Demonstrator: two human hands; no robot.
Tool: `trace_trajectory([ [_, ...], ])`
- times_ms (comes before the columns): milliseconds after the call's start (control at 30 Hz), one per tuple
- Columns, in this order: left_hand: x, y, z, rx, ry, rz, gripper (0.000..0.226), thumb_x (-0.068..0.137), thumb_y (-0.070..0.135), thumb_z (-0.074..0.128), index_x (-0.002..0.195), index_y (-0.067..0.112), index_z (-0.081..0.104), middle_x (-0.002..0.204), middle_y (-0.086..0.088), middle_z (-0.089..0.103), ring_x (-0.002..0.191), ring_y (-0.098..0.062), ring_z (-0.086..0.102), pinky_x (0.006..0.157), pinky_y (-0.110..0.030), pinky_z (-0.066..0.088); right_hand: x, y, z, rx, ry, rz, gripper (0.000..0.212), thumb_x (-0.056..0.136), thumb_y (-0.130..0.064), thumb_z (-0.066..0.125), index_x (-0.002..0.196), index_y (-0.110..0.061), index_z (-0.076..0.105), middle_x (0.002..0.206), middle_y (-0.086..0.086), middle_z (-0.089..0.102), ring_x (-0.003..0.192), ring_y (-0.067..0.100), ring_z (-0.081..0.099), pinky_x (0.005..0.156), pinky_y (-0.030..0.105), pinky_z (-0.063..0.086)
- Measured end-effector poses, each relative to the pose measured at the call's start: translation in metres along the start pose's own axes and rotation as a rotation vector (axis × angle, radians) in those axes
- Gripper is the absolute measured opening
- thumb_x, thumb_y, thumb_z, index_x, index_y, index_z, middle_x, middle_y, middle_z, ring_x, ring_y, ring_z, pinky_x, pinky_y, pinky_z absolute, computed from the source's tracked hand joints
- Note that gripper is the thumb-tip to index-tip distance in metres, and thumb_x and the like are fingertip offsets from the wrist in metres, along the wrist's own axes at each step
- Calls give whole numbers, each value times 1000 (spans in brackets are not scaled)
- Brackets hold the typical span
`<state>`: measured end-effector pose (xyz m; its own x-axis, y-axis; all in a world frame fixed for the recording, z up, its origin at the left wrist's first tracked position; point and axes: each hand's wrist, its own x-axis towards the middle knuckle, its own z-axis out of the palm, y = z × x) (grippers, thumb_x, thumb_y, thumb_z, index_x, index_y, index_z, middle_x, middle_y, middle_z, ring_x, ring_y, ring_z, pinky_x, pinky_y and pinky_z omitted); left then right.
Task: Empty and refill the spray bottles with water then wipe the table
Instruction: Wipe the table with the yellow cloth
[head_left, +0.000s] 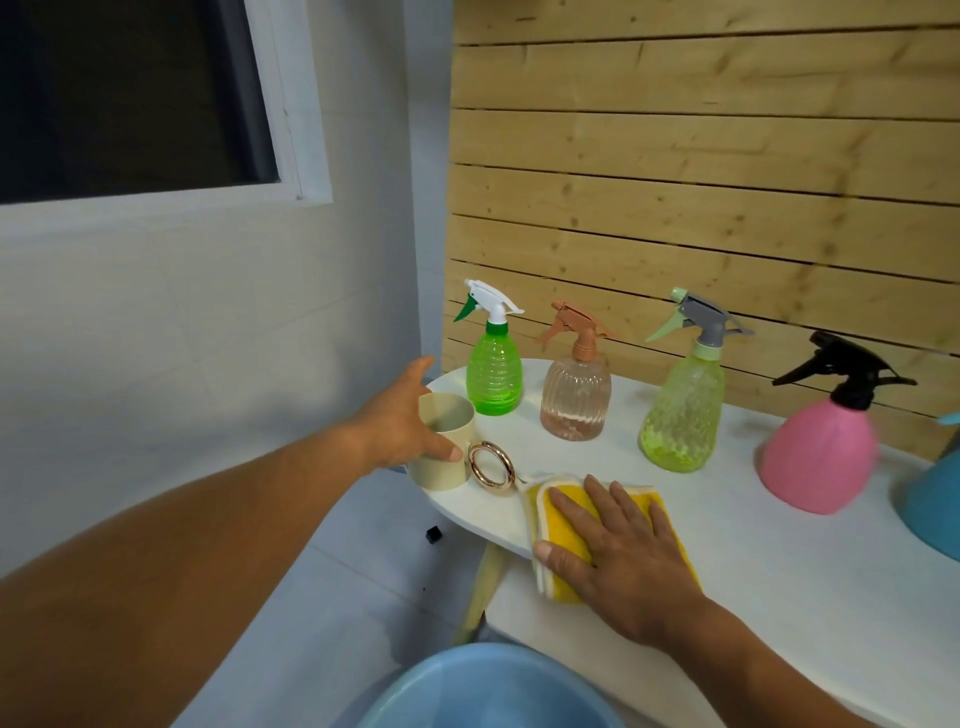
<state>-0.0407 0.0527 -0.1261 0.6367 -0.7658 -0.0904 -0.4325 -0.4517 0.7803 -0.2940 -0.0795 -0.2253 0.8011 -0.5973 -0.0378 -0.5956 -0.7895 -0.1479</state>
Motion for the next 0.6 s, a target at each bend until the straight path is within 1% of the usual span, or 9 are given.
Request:
trace_trajectory([
  [133,3,-1,1,-11,-4,9,135,69,12,98,165,42,8,153,1,46,134,-28,53,106,-56,53,0,-1,0,1,-6,25,91,70,-90,-9,155,-56,-7,169,-11,-13,156,18,-13,124,53,-9],
  [233,5,-2,1,-1,-16,20,137,69,13,99,165,43,6,158,1,42,137,-28,50,107,-55,52,0,-2,0,-7,-1,56,83,78,-85,-4,156,-54,-6,170,-10,-12,157,20,-12,124,54,-8],
  [300,4,-2,4,29,-27,49,141,66,21,101,165,44,4,166,3,33,145,-27,43,110,-52,50,-1,-4,0,-18,7,83,77,85,-81,1,157,-52,-4,170,-8,-11,157,21,-10,124,55,-7],
  [367,3,4,12,81,20,138,141,63,35,102,167,38,6,171,4,23,154,-23,29,117,-42,39,-5,-3,0,-25,19,118,71,92,-77,7,157,-51,-2,171,-6,-9,157,23,-9,124,55,-7],
  [400,2,9,15,110,77,209,134,67,41,99,167,34,10,171,3,22,156,-20,25,120,-39,33,-5,-4,0,-19,25,131,69,94,-76,9,158,-51,-1,171,-5,-9,157,23,-9,124,56,-7],
  [433,1,15,20,133,135,294,122,74,43,94,167,31,15,171,3,24,157,-19,24,123,-38,28,-5,-5,0,-9,29,143,68,95,-74,9,158,-50,-1,171,-5,-8,157,24,-9,123,56,-7],
  [500,-2,31,36,192,187,474,93,91,40,80,166,27,24,170,2,29,157,-18,25,126,-39,25,-8,-3,-1,6,31,168,66,97,-72,10,158,-50,0,171,-4,-8,157,24,-9,123,56,-8],
  [533,-5,39,45,235,179,540,82,98,38,72,165,26,27,170,2,30,157,-17,25,127,-37,24,-10,-2,-1,15,30,173,65,98,-71,9,158,-49,0,171,-4,-8,157,24,-10,123,57,-9],
  [600,-9,52,68,301,109,620,68,104,31,62,164,25,31,169,4,32,157,-15,25,124,-26,20,-16,4,-2,28,38,183,63,99,-69,8,159,-49,1,171,-4,-8,157,25,-10,123,57,-10],
])
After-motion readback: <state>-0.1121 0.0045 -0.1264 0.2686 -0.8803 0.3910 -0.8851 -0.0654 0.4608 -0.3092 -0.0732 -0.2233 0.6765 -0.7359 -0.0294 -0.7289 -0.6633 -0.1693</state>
